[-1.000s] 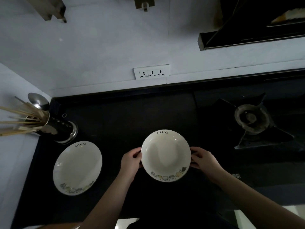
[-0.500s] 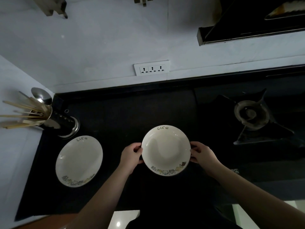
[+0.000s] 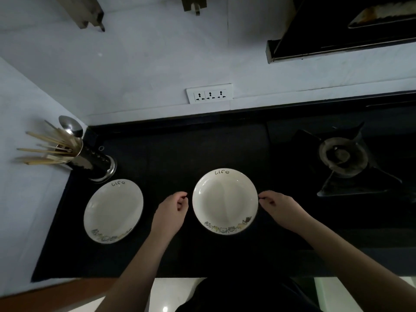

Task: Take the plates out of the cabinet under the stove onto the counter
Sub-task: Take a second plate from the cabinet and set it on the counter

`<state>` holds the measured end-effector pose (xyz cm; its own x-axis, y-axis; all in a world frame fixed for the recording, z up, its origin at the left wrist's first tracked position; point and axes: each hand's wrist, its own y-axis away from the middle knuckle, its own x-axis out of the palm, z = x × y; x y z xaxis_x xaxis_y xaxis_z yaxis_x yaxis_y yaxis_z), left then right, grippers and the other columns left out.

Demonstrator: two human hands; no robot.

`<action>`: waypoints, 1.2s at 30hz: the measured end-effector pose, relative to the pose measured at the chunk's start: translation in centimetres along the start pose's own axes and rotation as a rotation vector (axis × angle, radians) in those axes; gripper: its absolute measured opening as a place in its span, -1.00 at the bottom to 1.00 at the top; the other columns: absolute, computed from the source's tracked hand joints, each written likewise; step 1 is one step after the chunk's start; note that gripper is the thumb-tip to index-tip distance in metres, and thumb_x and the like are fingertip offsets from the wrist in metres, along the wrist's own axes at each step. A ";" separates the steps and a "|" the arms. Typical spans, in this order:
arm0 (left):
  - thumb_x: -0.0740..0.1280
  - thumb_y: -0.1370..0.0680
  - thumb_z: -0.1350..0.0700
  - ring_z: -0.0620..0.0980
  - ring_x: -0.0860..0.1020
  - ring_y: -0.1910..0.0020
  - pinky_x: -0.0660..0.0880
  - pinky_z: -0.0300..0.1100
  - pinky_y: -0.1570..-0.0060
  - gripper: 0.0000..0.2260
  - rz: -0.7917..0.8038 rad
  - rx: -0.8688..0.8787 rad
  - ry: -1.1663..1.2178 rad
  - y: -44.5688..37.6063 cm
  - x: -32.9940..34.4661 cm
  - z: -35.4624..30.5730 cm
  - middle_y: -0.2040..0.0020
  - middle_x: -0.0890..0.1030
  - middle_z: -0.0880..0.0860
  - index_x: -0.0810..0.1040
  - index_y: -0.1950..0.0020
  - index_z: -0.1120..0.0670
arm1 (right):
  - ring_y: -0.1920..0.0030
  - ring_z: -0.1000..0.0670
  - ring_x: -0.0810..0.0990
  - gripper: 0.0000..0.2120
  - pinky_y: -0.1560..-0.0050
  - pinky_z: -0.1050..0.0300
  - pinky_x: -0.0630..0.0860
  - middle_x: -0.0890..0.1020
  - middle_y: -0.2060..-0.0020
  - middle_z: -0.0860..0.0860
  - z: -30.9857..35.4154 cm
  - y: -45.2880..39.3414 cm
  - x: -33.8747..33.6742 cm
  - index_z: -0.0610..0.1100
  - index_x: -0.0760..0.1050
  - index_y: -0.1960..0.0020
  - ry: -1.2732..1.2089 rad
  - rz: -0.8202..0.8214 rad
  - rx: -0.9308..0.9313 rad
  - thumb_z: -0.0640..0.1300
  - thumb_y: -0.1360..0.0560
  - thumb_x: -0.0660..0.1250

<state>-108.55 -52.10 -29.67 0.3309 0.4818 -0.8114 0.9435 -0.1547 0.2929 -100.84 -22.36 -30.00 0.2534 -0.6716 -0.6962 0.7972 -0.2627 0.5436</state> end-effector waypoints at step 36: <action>-0.25 -0.59 -0.35 -0.06 -0.33 -0.55 -0.41 0.09 -0.47 -0.34 -0.017 0.600 -0.550 13.9 -10.3 11.9 -0.62 -0.16 -0.09 -0.19 -0.62 -0.07 | -0.56 -0.01 -0.02 -0.26 -0.54 -0.02 -0.06 0.09 -0.57 0.00 13.7 19.4 14.7 -0.02 -0.09 -0.59 0.501 -0.357 -0.273 0.36 -0.54 -0.27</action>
<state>-98.62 -69.43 -23.27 0.1293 0.0201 -0.9914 0.7449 -0.6619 0.0838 -89.15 -46.82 -23.23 0.1200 -0.1562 -0.9804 0.9725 -0.1801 0.1477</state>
